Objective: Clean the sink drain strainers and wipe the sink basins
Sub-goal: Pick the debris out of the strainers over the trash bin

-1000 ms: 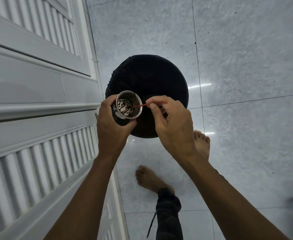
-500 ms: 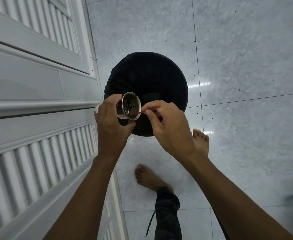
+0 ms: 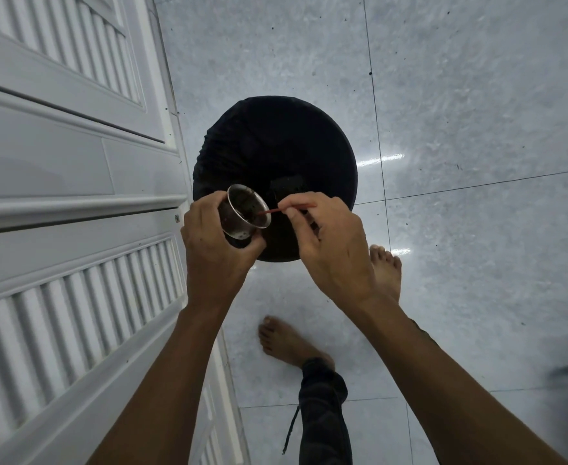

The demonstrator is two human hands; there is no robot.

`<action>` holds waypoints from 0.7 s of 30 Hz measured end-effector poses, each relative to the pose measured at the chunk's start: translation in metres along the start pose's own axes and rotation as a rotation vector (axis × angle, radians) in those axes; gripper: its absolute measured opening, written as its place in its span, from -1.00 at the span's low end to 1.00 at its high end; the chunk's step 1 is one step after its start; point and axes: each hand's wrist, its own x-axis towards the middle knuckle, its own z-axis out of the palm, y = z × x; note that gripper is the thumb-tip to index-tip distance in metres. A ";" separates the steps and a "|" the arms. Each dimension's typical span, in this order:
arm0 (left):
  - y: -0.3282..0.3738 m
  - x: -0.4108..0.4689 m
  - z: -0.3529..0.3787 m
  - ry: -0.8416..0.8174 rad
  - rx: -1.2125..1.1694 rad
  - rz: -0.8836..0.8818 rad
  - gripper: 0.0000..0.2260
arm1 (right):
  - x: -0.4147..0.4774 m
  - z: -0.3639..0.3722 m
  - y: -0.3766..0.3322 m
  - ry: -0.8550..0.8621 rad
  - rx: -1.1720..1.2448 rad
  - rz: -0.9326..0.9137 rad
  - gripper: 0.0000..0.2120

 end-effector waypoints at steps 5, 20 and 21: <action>-0.001 -0.001 0.005 0.000 0.020 -0.041 -0.33 | 0.001 0.005 0.005 -0.086 -0.034 0.012 -0.79; -0.011 0.011 0.012 -0.087 0.049 -0.114 -0.31 | 0.017 0.019 0.026 -0.023 0.008 0.089 -0.77; -0.012 0.012 0.013 -0.094 0.049 -0.124 -0.30 | 0.018 0.018 0.027 -0.002 0.024 0.096 -0.77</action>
